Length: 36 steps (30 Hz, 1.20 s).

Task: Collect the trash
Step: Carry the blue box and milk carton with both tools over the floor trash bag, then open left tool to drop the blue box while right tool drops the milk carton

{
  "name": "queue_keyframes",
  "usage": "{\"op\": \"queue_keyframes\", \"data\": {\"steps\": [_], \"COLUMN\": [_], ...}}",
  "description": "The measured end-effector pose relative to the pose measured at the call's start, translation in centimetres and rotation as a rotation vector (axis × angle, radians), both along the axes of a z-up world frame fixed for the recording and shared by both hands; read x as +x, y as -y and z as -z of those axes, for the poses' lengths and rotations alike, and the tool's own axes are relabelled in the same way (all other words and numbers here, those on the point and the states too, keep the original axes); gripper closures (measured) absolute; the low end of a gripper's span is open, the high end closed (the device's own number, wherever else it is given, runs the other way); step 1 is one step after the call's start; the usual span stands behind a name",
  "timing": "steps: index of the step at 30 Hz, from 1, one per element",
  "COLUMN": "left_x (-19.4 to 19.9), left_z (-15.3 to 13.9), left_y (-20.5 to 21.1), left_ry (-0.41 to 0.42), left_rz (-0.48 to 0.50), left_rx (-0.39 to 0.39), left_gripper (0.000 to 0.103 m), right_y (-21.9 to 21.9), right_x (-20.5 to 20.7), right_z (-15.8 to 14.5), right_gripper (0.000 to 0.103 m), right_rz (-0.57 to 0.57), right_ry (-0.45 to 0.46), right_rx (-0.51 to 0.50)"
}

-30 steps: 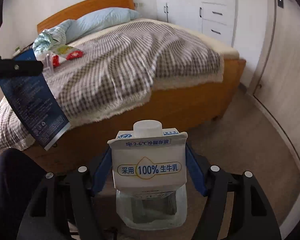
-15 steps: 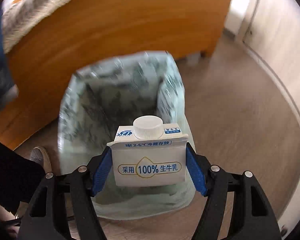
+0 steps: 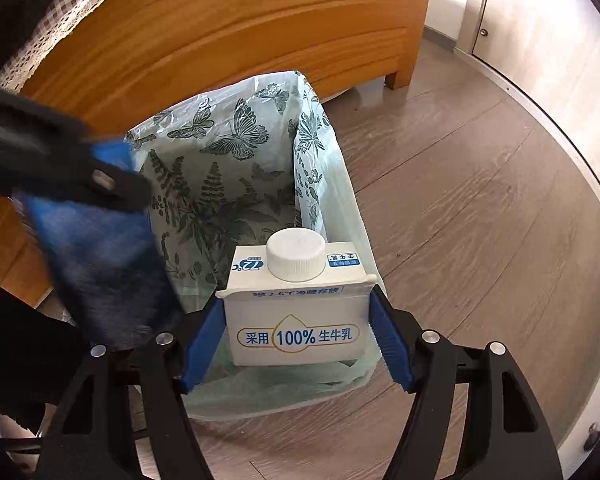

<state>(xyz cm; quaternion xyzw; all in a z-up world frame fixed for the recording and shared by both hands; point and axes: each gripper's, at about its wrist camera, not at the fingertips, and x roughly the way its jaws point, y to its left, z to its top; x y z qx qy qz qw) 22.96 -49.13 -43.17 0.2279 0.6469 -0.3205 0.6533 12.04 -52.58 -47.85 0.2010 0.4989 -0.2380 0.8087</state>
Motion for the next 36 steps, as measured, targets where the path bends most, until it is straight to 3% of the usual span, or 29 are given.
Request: {"op": "queue_keyframes", "data": {"steps": [4,13,18,23,32,36], "left_x": [-1.1,-0.6,-0.5,0.3,1.3,3.2], "left_z": [1.7,5.3,5.2,3.0,-1.7,-4.0], "left_y": [-0.1,-2.3,-3.3,-4.1,-4.7,-5.3], "left_ry": [0.061,-0.153,-0.154,-0.104,-0.008,0.051], "left_rz": [-0.026,-0.114,-0.131,-0.159,-0.119,-0.179], "left_rx": [0.003,0.157,0.180,0.177,0.141,0.138], "left_gripper": [0.043,0.030,0.030,0.029,0.024,0.022], "right_y": [0.4,0.4,0.2,-0.8,-1.7,-2.0], "right_x": [0.1,-0.1,-0.3,-0.4,-0.6,-0.5], "right_z": [0.0,0.1,-0.1,-1.2,-5.2,-7.6], "right_gripper": [0.036,0.036,0.036,0.030,0.030,0.030], "right_rz": [0.022,0.017,0.007,-0.019,-0.022,-0.039], "right_ry": [0.015,0.019,0.014,-0.006,0.029,0.028], "right_rx": [0.014,0.049,0.049,-0.001,-0.026,-0.054]}}
